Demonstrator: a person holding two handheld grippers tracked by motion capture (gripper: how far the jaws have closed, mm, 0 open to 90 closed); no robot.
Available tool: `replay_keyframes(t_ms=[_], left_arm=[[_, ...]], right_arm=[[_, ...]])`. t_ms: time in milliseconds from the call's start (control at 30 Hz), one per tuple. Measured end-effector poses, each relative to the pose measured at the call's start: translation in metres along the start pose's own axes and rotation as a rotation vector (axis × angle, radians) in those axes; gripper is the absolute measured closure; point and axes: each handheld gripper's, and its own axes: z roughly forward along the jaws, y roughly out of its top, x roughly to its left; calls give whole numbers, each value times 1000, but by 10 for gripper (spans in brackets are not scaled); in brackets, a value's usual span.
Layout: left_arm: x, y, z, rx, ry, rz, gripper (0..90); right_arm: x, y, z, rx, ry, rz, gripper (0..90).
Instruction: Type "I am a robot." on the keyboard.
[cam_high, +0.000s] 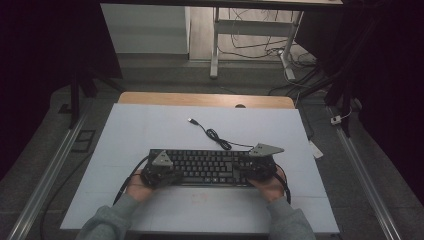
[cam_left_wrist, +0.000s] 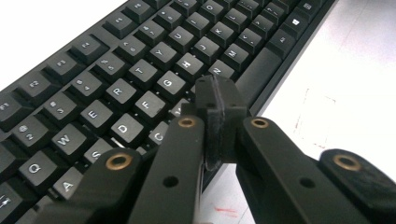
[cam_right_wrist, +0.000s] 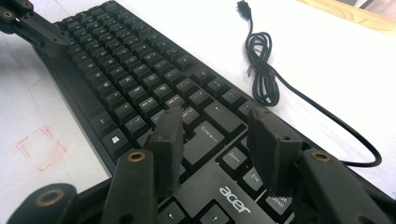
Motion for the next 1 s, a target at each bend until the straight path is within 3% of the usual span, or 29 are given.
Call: replay_keyframes(t_ms=[667,833,1000], left_arm=[[-6,-2,13,52,7,22,887],[-5,-3,11,39,12,21,887],[-2,-1,0,-33,1,0,839]], right_arm=[[0,0,1,11,-3,-3,556],[0,0,1,11,-4,-1,555],[0,0,2,10,-2,-3,552]])
